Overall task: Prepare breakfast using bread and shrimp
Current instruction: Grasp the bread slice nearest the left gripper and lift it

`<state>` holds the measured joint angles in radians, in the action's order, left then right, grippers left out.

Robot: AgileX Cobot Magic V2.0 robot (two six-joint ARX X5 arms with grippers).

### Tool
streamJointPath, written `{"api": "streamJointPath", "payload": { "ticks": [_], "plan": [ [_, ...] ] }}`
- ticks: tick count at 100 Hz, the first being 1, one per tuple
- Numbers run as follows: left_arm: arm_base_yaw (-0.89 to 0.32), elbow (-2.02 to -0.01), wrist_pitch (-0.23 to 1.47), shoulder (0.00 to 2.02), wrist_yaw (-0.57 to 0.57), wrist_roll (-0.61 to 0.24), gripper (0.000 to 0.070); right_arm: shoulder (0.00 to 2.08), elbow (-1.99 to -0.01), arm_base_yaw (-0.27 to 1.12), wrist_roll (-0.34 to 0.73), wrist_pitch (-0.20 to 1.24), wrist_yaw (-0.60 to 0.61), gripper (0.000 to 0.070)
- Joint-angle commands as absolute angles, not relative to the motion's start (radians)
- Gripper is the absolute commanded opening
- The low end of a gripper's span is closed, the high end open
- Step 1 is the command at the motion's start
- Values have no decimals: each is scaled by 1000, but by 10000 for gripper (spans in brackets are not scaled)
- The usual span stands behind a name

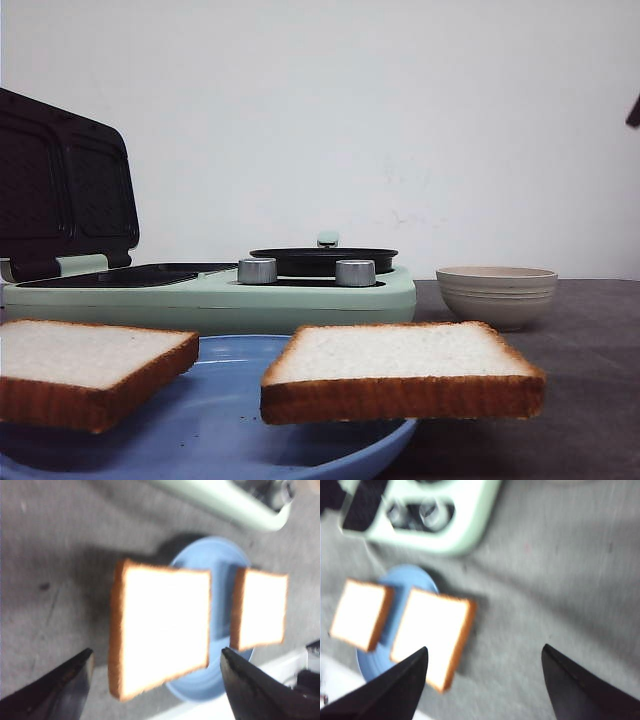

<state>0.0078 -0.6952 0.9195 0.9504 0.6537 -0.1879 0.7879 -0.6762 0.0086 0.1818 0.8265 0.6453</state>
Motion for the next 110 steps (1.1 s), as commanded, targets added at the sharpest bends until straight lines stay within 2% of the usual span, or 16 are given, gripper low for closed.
{"api": "streamJointPath", "payload": {
  "ticks": [1, 27, 56, 82, 95, 107, 110],
  "plan": [
    [-1, -712, 929, 988, 659, -142, 447, 809, -686, 11, 129, 810, 650, 452],
    [-53, -712, 953, 1116, 646, -107, 446, 815, -686, 11, 129, 748, 655, 451],
    [-94, -712, 944, 1235, 606, -92, 446, 815, -686, 11, 130, 749, 655, 451],
    [-149, -712, 894, 1313, 690, -87, 446, 815, -686, 11, 125, 748, 655, 451],
    [-176, -712, 870, 1340, 693, -87, 444, 815, -686, 11, 125, 748, 655, 451],
    [-191, -712, 857, 1355, 693, -89, 423, 815, -686, 11, 125, 749, 655, 451],
    [-193, -712, 857, 1355, 693, -89, 399, 815, -686, 11, 125, 749, 655, 451]
  ]
}}
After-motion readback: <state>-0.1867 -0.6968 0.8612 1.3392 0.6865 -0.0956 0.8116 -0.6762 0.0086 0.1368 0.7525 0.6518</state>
